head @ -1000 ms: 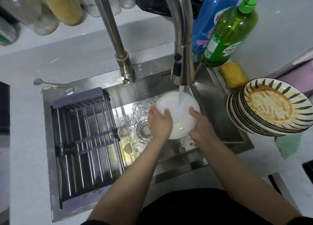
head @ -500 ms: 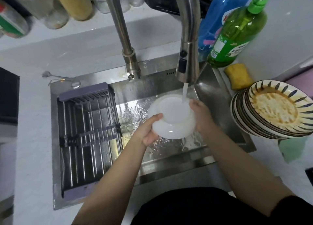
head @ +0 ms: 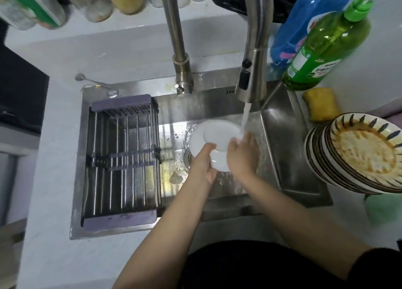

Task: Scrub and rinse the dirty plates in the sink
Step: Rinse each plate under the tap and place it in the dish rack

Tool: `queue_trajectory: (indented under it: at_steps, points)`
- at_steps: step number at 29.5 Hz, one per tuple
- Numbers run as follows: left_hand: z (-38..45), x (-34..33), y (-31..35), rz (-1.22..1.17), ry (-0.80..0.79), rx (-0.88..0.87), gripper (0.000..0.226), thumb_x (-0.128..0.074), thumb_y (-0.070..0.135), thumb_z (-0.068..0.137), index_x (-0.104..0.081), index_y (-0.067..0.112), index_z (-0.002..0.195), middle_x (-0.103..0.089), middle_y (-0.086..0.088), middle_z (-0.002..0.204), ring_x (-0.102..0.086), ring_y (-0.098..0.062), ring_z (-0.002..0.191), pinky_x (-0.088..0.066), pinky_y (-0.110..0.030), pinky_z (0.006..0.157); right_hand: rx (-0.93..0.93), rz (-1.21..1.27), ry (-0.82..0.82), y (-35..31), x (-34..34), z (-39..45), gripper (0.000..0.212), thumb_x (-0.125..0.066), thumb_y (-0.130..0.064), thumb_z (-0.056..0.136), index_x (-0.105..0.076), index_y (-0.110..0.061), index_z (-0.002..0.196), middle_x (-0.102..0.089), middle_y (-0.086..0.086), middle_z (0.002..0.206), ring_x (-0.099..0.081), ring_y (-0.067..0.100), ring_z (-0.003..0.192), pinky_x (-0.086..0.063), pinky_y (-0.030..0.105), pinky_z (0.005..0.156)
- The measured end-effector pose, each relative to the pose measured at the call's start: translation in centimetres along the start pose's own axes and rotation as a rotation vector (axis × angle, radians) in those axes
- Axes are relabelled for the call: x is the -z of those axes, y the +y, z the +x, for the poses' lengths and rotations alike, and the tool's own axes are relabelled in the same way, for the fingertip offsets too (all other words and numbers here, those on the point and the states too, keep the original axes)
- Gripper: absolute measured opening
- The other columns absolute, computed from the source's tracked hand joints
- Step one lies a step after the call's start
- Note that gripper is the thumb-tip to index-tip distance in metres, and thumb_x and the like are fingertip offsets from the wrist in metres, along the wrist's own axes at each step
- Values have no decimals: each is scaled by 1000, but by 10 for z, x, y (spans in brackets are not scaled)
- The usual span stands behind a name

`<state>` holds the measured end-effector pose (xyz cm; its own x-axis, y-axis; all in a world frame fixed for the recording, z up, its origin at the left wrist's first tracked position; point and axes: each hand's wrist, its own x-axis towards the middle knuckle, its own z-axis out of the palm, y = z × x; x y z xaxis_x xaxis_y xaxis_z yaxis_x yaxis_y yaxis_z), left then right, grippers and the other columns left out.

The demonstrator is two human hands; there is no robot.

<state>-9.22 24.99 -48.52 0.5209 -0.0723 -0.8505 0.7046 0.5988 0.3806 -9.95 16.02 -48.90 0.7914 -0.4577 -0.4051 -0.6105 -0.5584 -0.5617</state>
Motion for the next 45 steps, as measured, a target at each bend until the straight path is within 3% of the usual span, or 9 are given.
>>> queue_trajectory:
  at_steps: [3,8,12,17,26,29,37,41,45]
  points:
    - [1,1,-1,-26,23,-40,43,-58,4,84,-55,-6,126,-67,-20,104,-66,-25,79,-59,-31,60,88,-36,-12,3,-4,-27,71,-36,-39,100,-3,-2,151,-1,14,160,-2,25,147,-1,35,118]
    - [-5,3,-12,-26,46,-81,41,-59,2,84,-56,-4,125,-65,-23,114,-65,-28,86,-60,-37,61,-158,151,-76,5,18,26,54,-30,-37,101,-34,-5,143,-38,19,146,-40,35,130,-33,40,101]
    - [-5,2,-15,-21,52,-111,41,-60,1,83,-56,-8,122,-66,-20,98,-67,-21,67,-54,-26,50,38,53,-75,11,3,-23,70,-34,-40,100,-3,-3,151,-3,14,160,-6,28,146,-10,38,118]
    - [-9,8,-19,26,37,-142,40,-63,-1,81,-57,-3,120,-69,-15,97,-66,-25,82,-57,-40,77,-163,417,-274,21,34,39,49,-49,-42,95,-53,-4,127,-60,16,123,-59,31,103,-45,36,81]
    - [7,5,4,538,186,-561,34,-65,28,88,-58,19,119,-65,-3,107,-62,-20,93,-52,-28,69,-235,954,-533,30,53,32,36,-66,-1,82,-58,-12,116,-67,8,101,-64,23,88,-53,39,76]
    - [23,1,2,997,202,-706,50,-41,58,91,-45,36,136,-58,-9,120,-61,-27,101,-52,-44,86,-164,935,-451,32,59,30,39,-66,4,79,-59,-12,114,-69,6,96,-64,22,85,-54,34,71]
    - [38,-32,3,1518,-90,-895,50,-22,37,101,-38,20,146,-43,-8,147,-37,-27,136,-31,-37,111,-44,741,-450,35,78,34,31,-66,5,77,-64,-19,96,-69,4,90,-64,25,85,-51,39,75]
    - [34,-43,-14,1355,0,-890,61,-16,43,97,-28,16,150,-30,-7,155,-24,-24,143,-19,-39,118,94,495,-319,27,79,45,45,-75,-8,71,-57,-14,111,-65,5,106,-60,26,96,-49,41,81]
    - [37,-59,-15,817,-43,-322,92,-25,83,82,-22,22,151,-33,-8,154,-29,-26,142,-20,-49,118,356,52,-218,23,72,32,53,-70,-23,80,-46,-15,126,-58,1,103,-57,26,95,-43,33,72]
